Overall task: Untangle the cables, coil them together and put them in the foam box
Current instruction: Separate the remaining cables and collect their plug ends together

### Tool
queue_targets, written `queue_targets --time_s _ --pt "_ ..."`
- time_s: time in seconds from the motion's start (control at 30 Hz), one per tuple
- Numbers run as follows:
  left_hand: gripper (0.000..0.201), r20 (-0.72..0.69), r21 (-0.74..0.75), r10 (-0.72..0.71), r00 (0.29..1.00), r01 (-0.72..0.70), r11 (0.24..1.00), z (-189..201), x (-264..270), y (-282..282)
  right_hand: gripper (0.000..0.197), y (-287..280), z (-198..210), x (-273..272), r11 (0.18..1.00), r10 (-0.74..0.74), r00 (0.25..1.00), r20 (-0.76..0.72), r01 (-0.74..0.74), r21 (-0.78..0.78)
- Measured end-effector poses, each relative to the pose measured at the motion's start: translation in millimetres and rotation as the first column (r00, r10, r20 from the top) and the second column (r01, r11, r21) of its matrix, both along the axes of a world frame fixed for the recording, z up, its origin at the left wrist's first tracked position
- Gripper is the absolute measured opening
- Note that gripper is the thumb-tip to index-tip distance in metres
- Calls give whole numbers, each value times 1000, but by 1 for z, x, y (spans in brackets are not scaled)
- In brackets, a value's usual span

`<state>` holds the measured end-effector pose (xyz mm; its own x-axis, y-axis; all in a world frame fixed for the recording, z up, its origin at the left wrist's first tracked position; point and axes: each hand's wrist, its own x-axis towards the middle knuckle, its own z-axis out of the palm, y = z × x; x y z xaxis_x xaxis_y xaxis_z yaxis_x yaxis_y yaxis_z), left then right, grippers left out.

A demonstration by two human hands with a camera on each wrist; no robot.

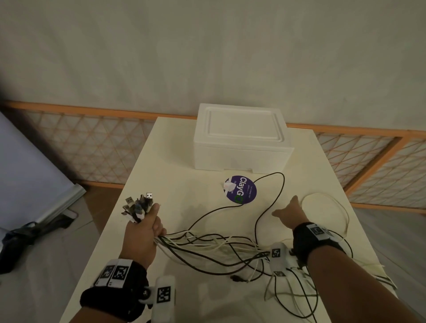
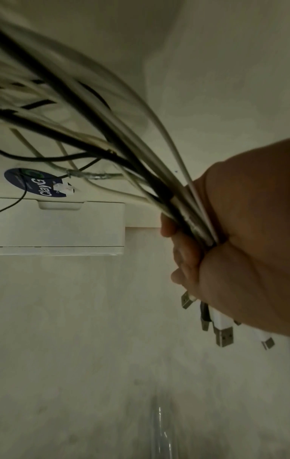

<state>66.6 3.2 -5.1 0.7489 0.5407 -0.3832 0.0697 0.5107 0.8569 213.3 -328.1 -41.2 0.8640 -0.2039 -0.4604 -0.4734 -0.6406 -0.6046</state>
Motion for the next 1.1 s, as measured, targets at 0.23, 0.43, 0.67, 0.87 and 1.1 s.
queue_targets --time_s 0.23,0.43,0.67,0.87,1.1 --pt "37 -28 -11 -79 996 79 997 -6 0 4 104 -5 10 32 997 -43 994 96 36 72" --pt "23 12 62 -138 990 137 989 -1 4 -2 73 15 26 43 977 44 985 168 -77 199" --pt "62 85 309 -393 916 350 884 13 17 -24 25 100 74 -24 550 828 456 325 -773 -316" --pt "44 -210 465 -432 877 478 745 20 29 -62 17 117 93 -67 282 945 119 304 -765 -579" --pt "39 -307 472 -127 943 267 840 -8 29 -9 52 38 96 -62 701 707 652 274 -594 -394"
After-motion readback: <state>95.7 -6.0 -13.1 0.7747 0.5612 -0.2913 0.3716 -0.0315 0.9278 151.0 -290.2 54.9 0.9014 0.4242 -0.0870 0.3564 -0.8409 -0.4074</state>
